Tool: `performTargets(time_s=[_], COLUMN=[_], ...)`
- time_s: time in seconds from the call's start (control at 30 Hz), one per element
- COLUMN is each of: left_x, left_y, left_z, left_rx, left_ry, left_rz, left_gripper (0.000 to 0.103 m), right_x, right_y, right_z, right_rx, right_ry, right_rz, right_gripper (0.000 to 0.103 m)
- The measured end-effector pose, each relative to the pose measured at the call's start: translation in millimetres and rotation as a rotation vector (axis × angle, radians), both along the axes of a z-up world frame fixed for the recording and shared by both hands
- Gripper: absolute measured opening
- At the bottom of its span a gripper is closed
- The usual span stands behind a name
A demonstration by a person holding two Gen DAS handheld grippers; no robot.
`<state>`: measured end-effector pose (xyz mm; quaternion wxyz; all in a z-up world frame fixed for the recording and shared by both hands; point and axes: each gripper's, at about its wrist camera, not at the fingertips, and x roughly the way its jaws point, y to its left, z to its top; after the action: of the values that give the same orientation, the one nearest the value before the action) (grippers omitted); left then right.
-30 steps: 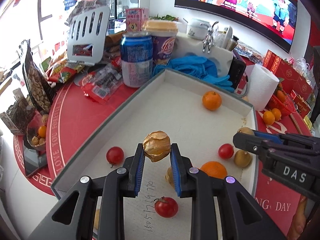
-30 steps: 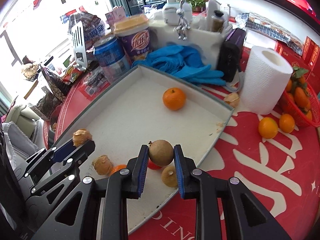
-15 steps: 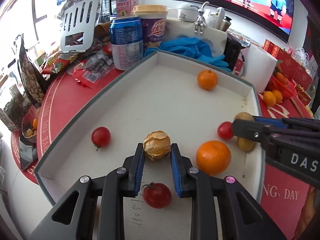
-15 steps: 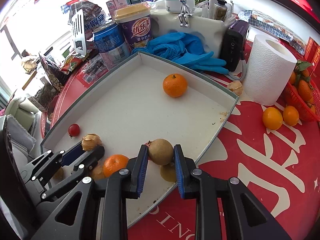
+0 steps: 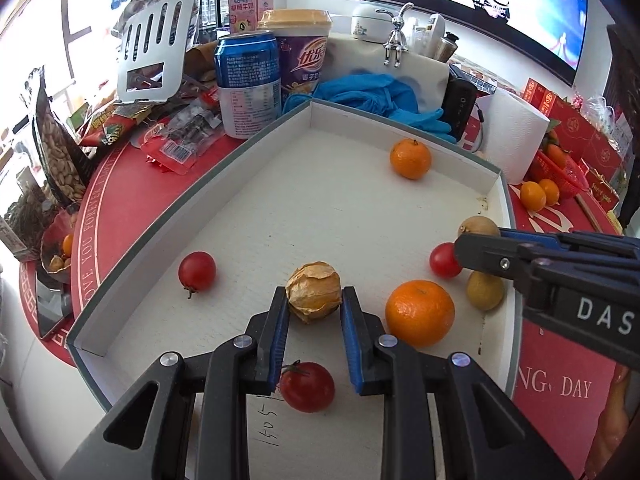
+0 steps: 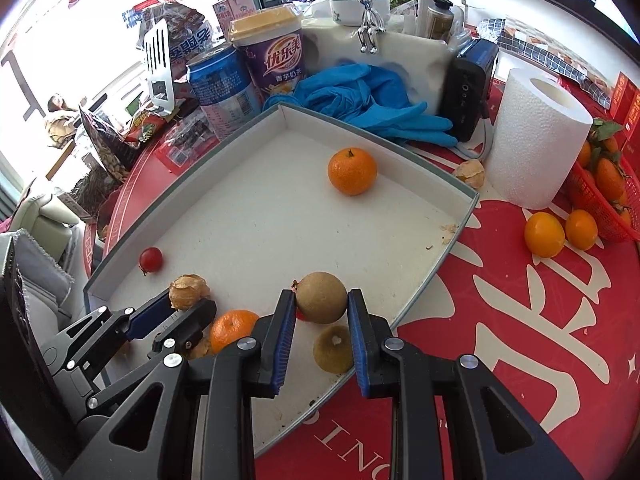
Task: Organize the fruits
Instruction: 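Hold the physalis and kiwi low above the tray floor with both tools, then open both tools to release the physalis and kiwi into the tray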
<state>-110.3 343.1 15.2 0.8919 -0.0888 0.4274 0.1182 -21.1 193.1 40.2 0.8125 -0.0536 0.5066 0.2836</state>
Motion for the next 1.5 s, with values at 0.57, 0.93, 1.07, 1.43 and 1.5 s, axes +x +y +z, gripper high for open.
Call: performTargets(time_s=[0.57, 0.93, 1.07, 1.43, 1.5], left_x=[0.2, 0.2, 0.5, 0.5, 0.3], left_y=[-3.5, -5.2, -6.6, -6.9, -7.2], left_z=[1.5, 1.6, 2.0, 0.6, 0.3], left_rx=[0.004, 0.008, 0.01, 0.013, 0.018], left_ry=[0.001, 0.0, 0.001, 0.004, 0.003], left_rz=[-0.006, -0.007, -0.011, -0.013, -0.012], left_gripper=[0.028, 0.028, 0.028, 0.028, 0.029], right_x=[-2.5, -2.0, -2.0, -2.8, -3.0], right_y=[1.2, -1.6, -1.4, -0.8, 0.6], right_z=[2.9, 3.5, 3.7, 4.0, 4.0], right_rx=[0.004, 0.009, 0.009, 0.005, 0.001], right_ry=[-0.01, -0.011, -0.01, -0.016, -0.017], right_rz=[0.004, 0.003, 0.002, 0.003, 0.006], right_gripper=[0.027, 0.027, 0.027, 0.027, 0.027])
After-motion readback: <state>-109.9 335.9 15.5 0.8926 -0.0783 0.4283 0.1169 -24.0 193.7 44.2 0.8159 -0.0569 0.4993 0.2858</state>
